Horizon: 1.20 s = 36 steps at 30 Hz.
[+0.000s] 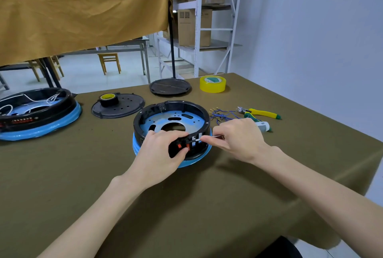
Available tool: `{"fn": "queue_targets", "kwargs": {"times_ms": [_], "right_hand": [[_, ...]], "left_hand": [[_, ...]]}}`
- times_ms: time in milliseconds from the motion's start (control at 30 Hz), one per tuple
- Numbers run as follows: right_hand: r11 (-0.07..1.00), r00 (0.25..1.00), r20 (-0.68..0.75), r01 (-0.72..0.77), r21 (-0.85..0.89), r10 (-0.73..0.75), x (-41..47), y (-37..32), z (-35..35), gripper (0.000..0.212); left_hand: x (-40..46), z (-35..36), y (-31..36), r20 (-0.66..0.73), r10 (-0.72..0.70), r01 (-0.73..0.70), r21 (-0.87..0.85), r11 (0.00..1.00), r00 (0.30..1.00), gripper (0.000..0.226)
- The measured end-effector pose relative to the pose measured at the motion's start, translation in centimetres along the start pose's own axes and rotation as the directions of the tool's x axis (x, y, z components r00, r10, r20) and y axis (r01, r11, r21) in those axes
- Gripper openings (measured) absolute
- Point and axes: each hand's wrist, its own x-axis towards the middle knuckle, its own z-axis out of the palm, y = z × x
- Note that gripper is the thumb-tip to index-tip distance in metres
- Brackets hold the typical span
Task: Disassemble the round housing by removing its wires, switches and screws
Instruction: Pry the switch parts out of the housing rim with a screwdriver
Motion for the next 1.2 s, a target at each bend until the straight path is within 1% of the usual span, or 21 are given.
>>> {"fn": "queue_targets", "kwargs": {"times_ms": [133,267,333,500,567,733,833,1033,1200], "right_hand": [[0.999,0.999,-0.001,0.04,-0.006,-0.04,0.5,-0.1,-0.1,0.064],[0.983,0.987,-0.024,0.157,-0.096,-0.16,0.9,0.0,-0.2,0.062],[0.975,0.981,-0.032,0.188,-0.119,-0.193,1.2,0.1,-0.1,0.062],[0.981,0.98,-0.075,0.18,-0.068,-0.185,1.6,0.6,0.8,0.066],[0.98,0.975,-0.103,0.195,-0.047,-0.199,2.3,0.7,1.1,0.064],[0.957,0.933,-0.239,0.286,0.046,-0.267,4.1,1.0,2.3,0.058],[0.95,0.917,-0.295,0.303,0.079,-0.268,4.0,1.3,3.2,0.056],[0.926,0.911,-0.263,0.358,0.123,-0.317,4.9,1.7,3.7,0.056],[0.925,0.923,-0.242,0.344,0.164,-0.3,4.7,1.7,3.3,0.054]], "left_hand": [[-0.1,-0.1,0.0,0.013,0.012,-0.012,-0.006,1.0,1.0,0.039],[-0.3,0.0,0.1,0.022,0.035,-0.035,0.005,0.999,0.999,0.037],[-0.4,0.1,0.1,0.021,0.04,-0.04,0.017,0.999,0.999,0.036],[-0.4,0.1,0.2,0.005,0.048,-0.048,0.02,0.999,0.999,0.036],[-0.5,0.2,0.3,-0.011,0.054,-0.054,0.024,0.998,0.998,0.035],[-0.5,0.3,0.3,-0.024,0.047,-0.046,0.03,0.998,0.999,0.038],[-0.4,0.3,0.2,-0.035,0.051,-0.05,0.036,0.998,0.998,0.038],[-0.5,0.4,0.4,-0.058,0.032,-0.03,0.039,0.999,0.998,0.039],[-0.3,0.3,0.3,-0.036,0.043,-0.041,0.055,0.998,0.998,0.038]]}}
